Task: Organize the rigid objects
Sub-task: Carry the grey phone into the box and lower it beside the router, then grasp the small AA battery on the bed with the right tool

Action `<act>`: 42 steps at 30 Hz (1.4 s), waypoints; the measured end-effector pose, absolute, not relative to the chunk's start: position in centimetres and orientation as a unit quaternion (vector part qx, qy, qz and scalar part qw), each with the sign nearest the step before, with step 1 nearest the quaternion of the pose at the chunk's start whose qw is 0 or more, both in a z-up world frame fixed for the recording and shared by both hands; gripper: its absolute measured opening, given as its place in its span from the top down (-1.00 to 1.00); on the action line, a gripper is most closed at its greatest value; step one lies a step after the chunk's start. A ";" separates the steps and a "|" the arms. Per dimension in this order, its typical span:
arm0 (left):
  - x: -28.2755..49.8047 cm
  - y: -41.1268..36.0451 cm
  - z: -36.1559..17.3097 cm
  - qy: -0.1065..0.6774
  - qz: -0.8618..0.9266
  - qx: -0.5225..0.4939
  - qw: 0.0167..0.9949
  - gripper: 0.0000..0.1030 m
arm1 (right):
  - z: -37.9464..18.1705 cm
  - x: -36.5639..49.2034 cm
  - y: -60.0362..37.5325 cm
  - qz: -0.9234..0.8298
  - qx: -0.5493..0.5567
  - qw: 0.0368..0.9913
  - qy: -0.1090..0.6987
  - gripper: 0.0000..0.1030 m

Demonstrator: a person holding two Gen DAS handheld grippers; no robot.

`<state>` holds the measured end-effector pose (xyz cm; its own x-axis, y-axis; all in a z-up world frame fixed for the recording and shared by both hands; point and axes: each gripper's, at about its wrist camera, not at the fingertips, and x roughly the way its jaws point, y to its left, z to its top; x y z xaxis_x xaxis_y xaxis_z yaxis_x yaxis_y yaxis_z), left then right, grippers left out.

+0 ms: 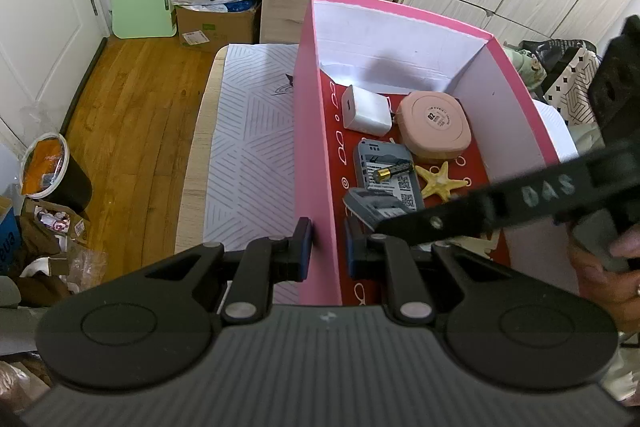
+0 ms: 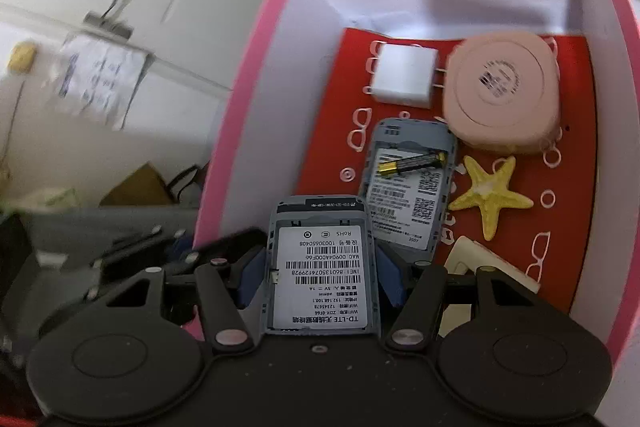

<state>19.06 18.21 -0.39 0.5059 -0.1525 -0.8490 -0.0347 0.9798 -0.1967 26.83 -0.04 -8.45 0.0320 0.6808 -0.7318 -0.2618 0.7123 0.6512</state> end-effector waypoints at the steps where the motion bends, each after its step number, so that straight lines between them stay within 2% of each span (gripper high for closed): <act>1: 19.1 18.2 -0.4 0.496 -0.034 -0.095 0.863 0.72 | -8.7 27.1 0.1 0.327 0.183 0.696 0.613 -0.26; 5: 19.2 18.3 -0.4 0.495 -0.035 -0.099 0.862 0.72 | -10.2 27.1 -1.0 0.288 0.272 0.664 0.634 -0.28; 11: 19.2 18.3 -0.4 0.495 -0.035 -0.099 0.862 0.72 | -10.6 26.4 -1.8 0.296 0.313 0.645 0.631 -0.19; 12: 19.2 18.3 -0.5 0.495 -0.035 -0.099 0.862 0.72 | -10.5 26.3 -1.8 0.304 0.316 0.640 0.631 -0.12; 16: 19.2 18.4 -0.4 0.495 -0.034 -0.101 0.862 0.72 | -9.6 25.7 -2.7 0.320 0.328 0.646 0.610 0.38; 22: 19.2 18.4 -0.5 0.495 -0.034 -0.103 0.862 0.72 | -8.3 26.1 -2.4 0.359 0.284 0.649 0.608 0.38; 27: 19.2 18.4 -0.5 0.495 -0.035 -0.104 0.862 0.72 | -4.6 24.6 -5.6 0.407 0.237 0.693 0.546 0.34; 33: 19.1 18.4 -0.5 0.494 -0.035 -0.104 0.862 0.72 | -1.5 22.8 -13.0 0.381 0.227 0.758 0.478 0.28; 42: 19.1 18.1 -0.5 0.494 -0.028 -0.101 0.863 0.72 | -4.0 21.7 -20.5 0.260 0.198 0.840 0.433 0.24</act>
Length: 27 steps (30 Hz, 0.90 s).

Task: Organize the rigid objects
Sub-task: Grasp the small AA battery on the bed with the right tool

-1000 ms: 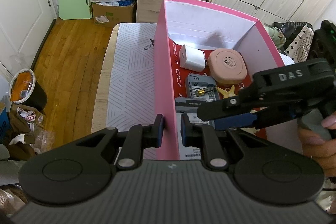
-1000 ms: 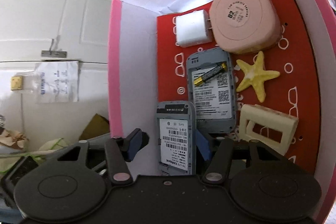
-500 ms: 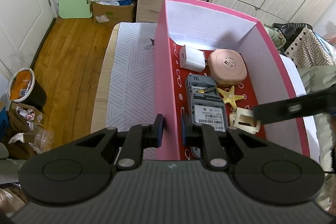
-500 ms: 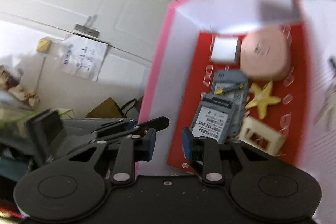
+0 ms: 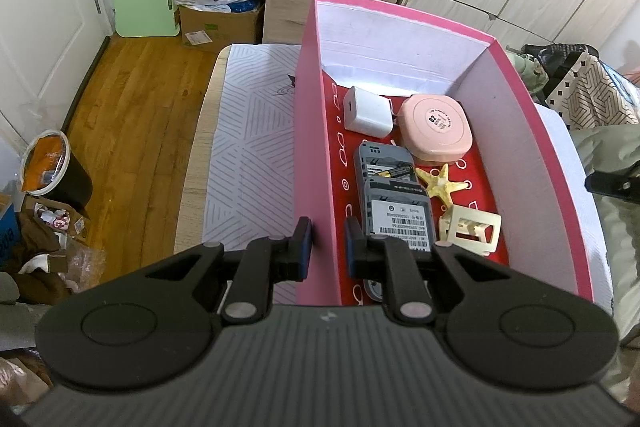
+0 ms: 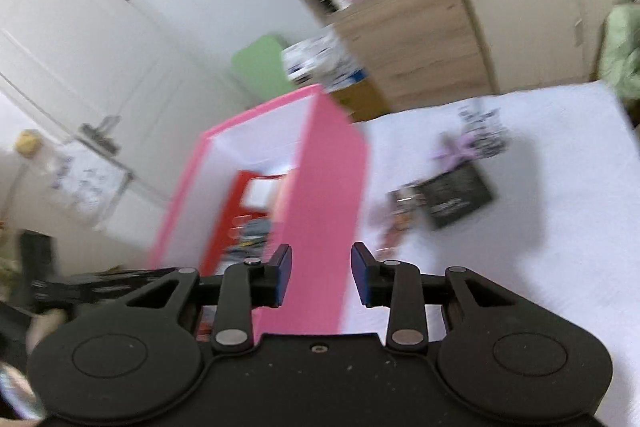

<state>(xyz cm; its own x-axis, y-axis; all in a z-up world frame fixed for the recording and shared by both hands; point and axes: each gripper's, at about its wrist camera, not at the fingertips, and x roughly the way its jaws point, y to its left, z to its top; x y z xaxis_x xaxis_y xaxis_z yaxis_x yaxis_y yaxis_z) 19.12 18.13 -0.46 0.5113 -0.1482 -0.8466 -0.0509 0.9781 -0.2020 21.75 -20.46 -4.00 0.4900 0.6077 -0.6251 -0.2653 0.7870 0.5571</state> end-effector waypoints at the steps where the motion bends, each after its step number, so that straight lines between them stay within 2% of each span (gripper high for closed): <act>1: 19.1 18.2 -0.5 0.493 -0.028 -0.102 0.863 0.72 | -4.5 21.6 -20.7 0.254 0.193 0.847 0.426 0.24; 9: 19.0 18.0 -0.5 0.493 -0.031 -0.092 0.864 0.72 | -9.9 20.5 -21.1 0.240 0.239 0.856 0.390 0.18; 19: 19.0 18.2 -0.5 0.493 -0.033 -0.100 0.864 0.72 | -10.8 21.8 -16.8 0.199 0.103 0.916 0.332 0.15; 27: 19.0 18.2 -0.5 0.493 -0.034 -0.100 0.864 0.72 | -11.9 24.3 -14.7 0.181 0.072 0.926 0.323 0.15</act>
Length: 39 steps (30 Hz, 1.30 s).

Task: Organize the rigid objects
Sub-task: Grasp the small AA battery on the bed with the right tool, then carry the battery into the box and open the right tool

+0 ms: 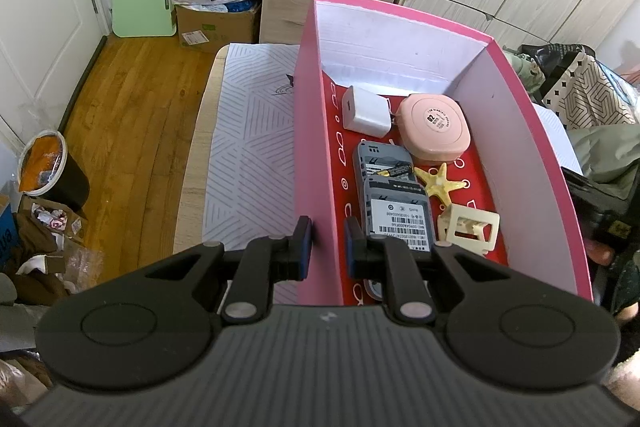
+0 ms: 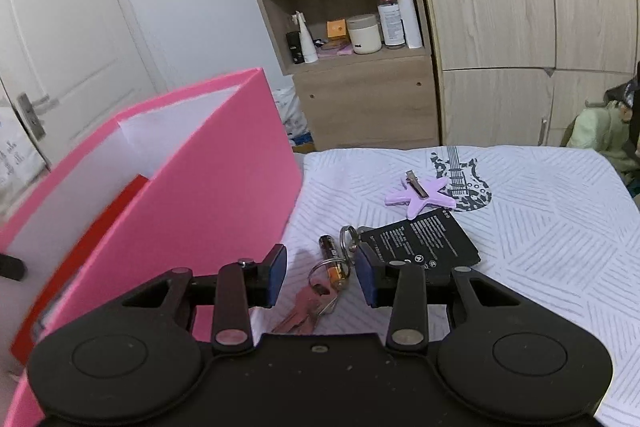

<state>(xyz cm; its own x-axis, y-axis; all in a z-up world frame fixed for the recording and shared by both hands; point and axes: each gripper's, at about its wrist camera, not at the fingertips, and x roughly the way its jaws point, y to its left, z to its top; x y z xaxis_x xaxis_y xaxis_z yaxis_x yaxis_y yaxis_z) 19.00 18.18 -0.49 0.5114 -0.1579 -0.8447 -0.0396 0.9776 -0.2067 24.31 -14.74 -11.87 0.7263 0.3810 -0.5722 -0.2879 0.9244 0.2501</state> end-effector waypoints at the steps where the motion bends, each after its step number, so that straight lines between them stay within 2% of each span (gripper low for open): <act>1: 19.0 18.2 -0.5 0.493 -0.034 -0.101 0.863 0.72 | -12.0 24.3 -14.4 0.177 0.063 0.927 0.323 0.16; 6: 19.0 18.3 -0.5 0.493 -0.036 -0.105 0.863 0.71 | -13.0 24.3 -13.8 0.147 0.059 0.929 0.335 0.20; 9: 19.0 18.3 -0.5 0.493 -0.036 -0.106 0.863 0.71 | -13.2 23.9 -14.2 0.143 0.066 0.932 0.326 0.73; 10: 19.0 18.3 -0.6 0.493 -0.036 -0.106 0.863 0.71 | -13.1 23.7 -14.4 0.146 0.073 0.931 0.326 0.75; 23: 19.0 18.4 -0.6 0.491 -0.036 -0.108 0.864 0.70 | -13.3 21.5 -18.0 0.185 0.180 0.906 0.336 0.74; 24: 19.0 18.4 -0.6 0.491 -0.036 -0.107 0.864 0.70 | -13.5 21.6 -18.2 0.184 0.183 0.904 0.339 0.67; 29: 19.0 18.4 -0.6 0.492 -0.037 -0.107 0.864 0.70 | -13.5 21.0 -18.1 0.173 0.144 0.914 0.337 0.63; 31: 18.9 18.4 -0.6 0.491 -0.036 -0.107 0.864 0.70 | -13.5 21.1 -17.9 0.177 0.137 0.913 0.342 0.46; 32: 18.9 18.4 -0.6 0.491 -0.036 -0.106 0.864 0.70 | -13.6 21.1 -17.7 0.179 0.135 0.911 0.347 0.46; 34: 18.9 18.4 -0.6 0.492 -0.036 -0.107 0.863 0.70 | -13.6 21.0 -17.4 0.170 0.133 0.914 0.342 0.53; 36: 18.9 18.4 -0.6 0.492 -0.036 -0.108 0.863 0.70 | -13.7 21.0 -17.3 0.162 0.131 0.916 0.342 0.82; 39: 19.0 18.4 -0.6 0.493 -0.037 -0.109 0.862 0.70 | -13.6 20.6 -17.8 0.173 0.158 0.912 0.337 0.84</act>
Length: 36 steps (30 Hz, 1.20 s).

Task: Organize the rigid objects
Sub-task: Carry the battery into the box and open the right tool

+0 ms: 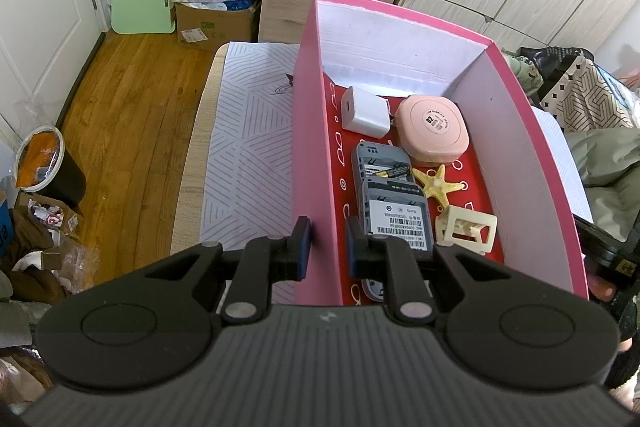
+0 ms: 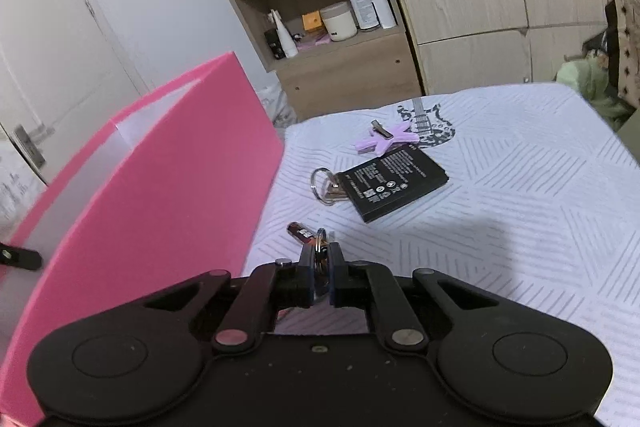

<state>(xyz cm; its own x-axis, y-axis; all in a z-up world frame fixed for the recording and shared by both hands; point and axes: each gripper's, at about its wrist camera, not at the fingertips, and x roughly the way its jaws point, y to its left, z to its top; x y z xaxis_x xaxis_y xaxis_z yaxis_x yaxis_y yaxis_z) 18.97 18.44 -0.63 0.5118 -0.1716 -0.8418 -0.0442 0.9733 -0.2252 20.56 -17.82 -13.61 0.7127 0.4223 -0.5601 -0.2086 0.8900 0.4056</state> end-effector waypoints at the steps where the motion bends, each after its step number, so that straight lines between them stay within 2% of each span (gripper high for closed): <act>1: 19.0 18.5 -0.7 0.493 -0.037 -0.109 0.862 0.70 | -13.6 20.5 -18.1 0.177 0.170 0.909 0.337 0.84; 3: 19.0 18.4 -0.7 0.493 -0.036 -0.109 0.863 0.69 | -13.6 20.4 -18.9 0.192 0.209 0.898 0.337 0.93; 6: 19.0 18.5 -0.6 0.493 -0.037 -0.110 0.862 0.70 | -13.2 20.4 -20.0 0.220 0.261 0.878 0.335 0.93; 12: 19.0 18.5 -0.7 0.493 -0.037 -0.112 0.862 0.69 | -11.3 20.2 -20.6 0.243 0.281 0.873 0.316 0.93; 23: 19.0 18.5 -0.7 0.493 -0.038 -0.106 0.863 0.69 | -3.5 19.0 -19.5 0.296 0.208 0.895 0.262 0.94; 27: 18.8 18.2 -0.6 0.490 -0.040 -0.091 0.866 0.69 | -0.4 18.6 -17.9 0.333 0.171 0.888 0.268 0.93; 36: 18.9 17.8 -0.5 0.493 -0.040 -0.079 0.865 0.70 | 0.9 19.0 -13.3 0.397 0.129 0.861 0.289 0.95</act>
<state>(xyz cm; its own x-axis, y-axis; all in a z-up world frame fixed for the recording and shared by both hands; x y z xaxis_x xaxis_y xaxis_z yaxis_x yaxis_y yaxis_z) 18.86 17.82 -0.51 0.5100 -0.1470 -0.8475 -0.0097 0.9843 -0.1765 18.97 -13.30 0.88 0.5175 0.7593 -0.3946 -0.6103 0.6508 0.4517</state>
